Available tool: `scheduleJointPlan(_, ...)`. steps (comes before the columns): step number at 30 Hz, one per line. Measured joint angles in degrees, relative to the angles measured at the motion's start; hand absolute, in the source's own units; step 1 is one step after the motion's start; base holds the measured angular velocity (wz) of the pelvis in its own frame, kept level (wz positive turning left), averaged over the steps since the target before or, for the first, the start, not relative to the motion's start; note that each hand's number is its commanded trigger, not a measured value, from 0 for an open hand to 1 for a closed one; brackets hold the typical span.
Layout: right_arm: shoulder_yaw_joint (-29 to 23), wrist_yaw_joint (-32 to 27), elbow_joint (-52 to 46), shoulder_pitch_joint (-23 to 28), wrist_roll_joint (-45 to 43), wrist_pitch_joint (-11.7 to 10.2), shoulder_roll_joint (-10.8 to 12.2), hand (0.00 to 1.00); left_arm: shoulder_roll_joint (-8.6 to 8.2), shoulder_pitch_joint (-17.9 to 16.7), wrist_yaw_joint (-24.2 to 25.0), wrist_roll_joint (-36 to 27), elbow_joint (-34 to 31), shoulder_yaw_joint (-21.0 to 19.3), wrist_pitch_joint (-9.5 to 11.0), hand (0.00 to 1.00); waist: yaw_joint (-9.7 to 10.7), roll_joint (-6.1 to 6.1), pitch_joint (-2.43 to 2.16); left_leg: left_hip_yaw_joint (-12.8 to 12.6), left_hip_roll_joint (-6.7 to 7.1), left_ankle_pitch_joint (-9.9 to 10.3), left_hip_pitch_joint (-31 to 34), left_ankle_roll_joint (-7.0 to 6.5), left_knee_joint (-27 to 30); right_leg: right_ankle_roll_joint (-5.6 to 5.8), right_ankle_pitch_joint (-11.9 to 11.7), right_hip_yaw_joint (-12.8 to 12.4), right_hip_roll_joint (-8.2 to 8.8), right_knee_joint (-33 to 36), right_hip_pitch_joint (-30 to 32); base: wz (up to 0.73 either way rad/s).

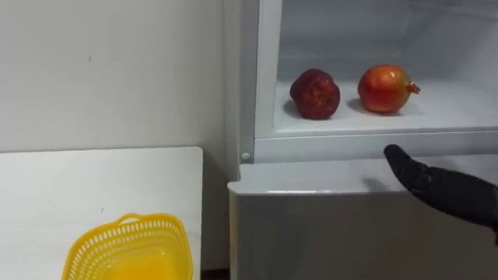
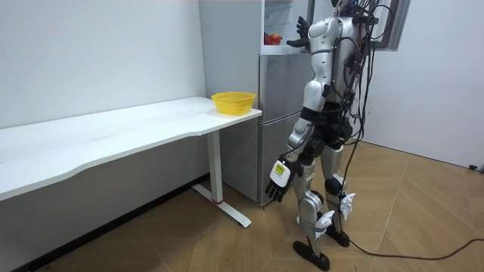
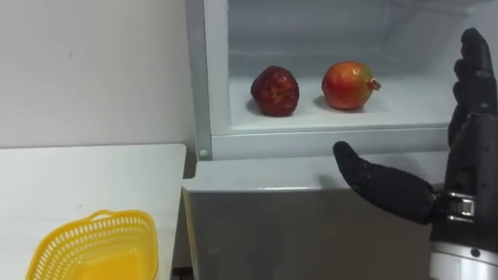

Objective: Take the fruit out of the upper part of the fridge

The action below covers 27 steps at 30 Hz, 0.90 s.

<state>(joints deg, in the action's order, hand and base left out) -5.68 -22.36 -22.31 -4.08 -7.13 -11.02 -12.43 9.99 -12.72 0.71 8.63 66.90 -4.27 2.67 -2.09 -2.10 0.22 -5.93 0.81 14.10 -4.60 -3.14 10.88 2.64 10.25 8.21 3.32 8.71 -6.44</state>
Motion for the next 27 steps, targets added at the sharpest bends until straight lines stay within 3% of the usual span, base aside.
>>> scheduleJointPlan(7,0.40,1.57,0.48,-3.86,-0.20,0.22,-1.32,0.00,0.22,0.38,-0.03,3.74,-0.07,-0.03,-0.97,0.00,-1.42,-0.68,0.11,0.63,-0.08,-0.02,-0.40,0.03,0.02,0.00,0.00,-0.04,-0.12,-0.02,-0.07,0.02)
scheduleJointPlan(10,0.40,2.22,1.54,-4.07,-0.12,1.57,-1.32,0.00,0.12,1.18,0.00,6.28,-0.31,-0.03,-1.55,0.00,-1.77,-1.10,0.13,1.37,-0.09,-0.02,-0.55,0.03,-0.06,0.00,0.00,-0.02,-0.13,-0.08,-0.42,0.09)
scheduleJointPlan(12,0.37,2.67,1.54,-6.42,0.09,3.06,-1.42,0.00,0.16,1.73,0.48,7.57,-0.47,-0.06,-2.09,0.00,-2.28,-1.23,0.08,1.39,-0.08,-0.02,0.03,0.03,-0.03,0.00,0.00,0.26,-0.12,-0.08,-0.05,0.00)
scheduleJointPlan(15,0.36,2.55,1.61,-10.41,0.98,3.22,-1.75,0.00,0.40,2.06,1.38,7.94,-0.57,-0.05,-2.71,0.00,-2.50,-1.49,0.01,1.62,-0.06,-0.03,0.17,0.05,0.01,0.00,0.00,0.73,-0.11,-0.08,-0.06,0.04)
scheduleJointPlan(18,0.36,2.62,2.97,-12.97,3.17,3.17,-3.81,0.00,0.56,2.41,1.60,7.93,-0.52,-0.11,-2.85,0.00,-2.83,-1.76,0.07,2.36,-0.07,-0.04,-0.05,0.07,0.06,0.00,0.00,1.27,-0.08,-0.12,-0.54,0.13)
scheduleJointPlan(21,0.44,3.15,4.36,-13.40,3.86,3.57,-4.15,0.00,0.75,2.95,1.59,7.92,-0.54,-0.11,-3.11,0.00,-3.17,-2.00,-0.07,3.00,-0.07,-0.04,-0.03,0.07,0.15,0.00,0.00,1.45,-0.04,-0.10,-0.76,0.10)
scheduleJointPlan(27,0.72,4.81,6.32,-13.40,4.47,4.43,-4.15,0.00,0.69,3.95,1.76,7.93,-0.43,-0.16,-4.01,0.00,-4.68,-1.70,0.14,3.01,-0.06,-0.05,0.00,0.07,0.25,0.00,0.00,1.53,-0.01,-0.13,-0.81,0.00)
